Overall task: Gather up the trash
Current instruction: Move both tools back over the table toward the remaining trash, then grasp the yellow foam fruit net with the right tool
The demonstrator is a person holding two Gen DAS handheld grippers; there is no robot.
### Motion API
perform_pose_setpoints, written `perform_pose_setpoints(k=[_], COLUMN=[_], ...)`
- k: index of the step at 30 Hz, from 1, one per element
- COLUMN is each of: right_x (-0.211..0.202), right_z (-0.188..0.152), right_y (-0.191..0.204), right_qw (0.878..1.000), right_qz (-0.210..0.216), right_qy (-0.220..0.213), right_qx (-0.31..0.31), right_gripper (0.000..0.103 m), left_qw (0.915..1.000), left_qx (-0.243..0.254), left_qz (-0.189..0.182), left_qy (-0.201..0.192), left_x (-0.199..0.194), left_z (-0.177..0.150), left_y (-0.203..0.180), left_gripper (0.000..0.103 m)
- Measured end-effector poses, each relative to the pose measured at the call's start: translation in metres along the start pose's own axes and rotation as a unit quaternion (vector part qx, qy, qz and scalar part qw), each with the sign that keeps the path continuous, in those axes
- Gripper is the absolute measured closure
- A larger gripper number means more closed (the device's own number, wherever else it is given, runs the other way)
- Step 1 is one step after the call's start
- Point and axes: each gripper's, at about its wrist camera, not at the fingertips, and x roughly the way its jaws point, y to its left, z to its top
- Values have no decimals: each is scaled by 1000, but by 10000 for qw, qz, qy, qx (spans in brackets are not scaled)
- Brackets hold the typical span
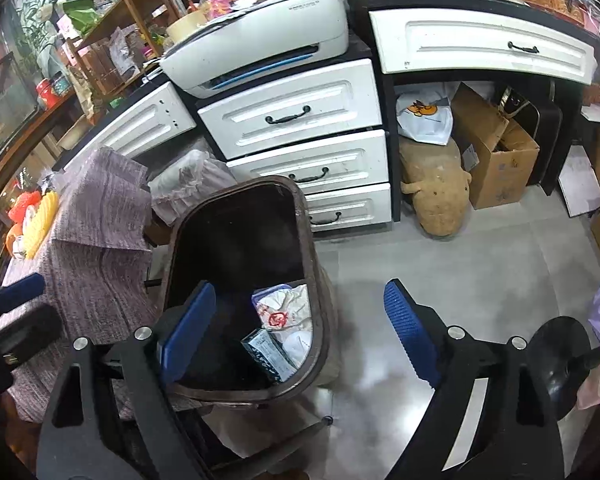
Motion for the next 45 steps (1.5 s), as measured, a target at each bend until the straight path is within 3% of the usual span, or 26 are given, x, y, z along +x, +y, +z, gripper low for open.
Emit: perform_pose_setpoints(k=[7, 20, 32, 40, 45], right_x=[-8, -29, -30, -12, 18], right_z=[6, 16, 21, 28, 30], right_y=[29, 111, 218, 283, 324], right_qw=[9993, 9896, 9618, 9422, 9299], right_qz=[250, 862, 1577, 1813, 1679], right_qy=[-64, -214, -132, 8, 250], right_qx=[-255, -1132, -2236, -2818, -3264], right_gripper=[17, 12, 12, 12, 12], left_qw=[9988, 9925, 9742, 9605, 9567], left_qx=[-191, -742, -1426, -2000, -2105], left_qz=[146, 732, 1677, 1901, 1988], left_qy=[-433, -646, -504, -352, -293], left_x=[-40, -85, -118, -129, -131], left_z=[-5, -29, -61, -73, -71], left_y=[21, 95, 199, 263, 289], left_gripper=[6, 6, 6, 6, 6])
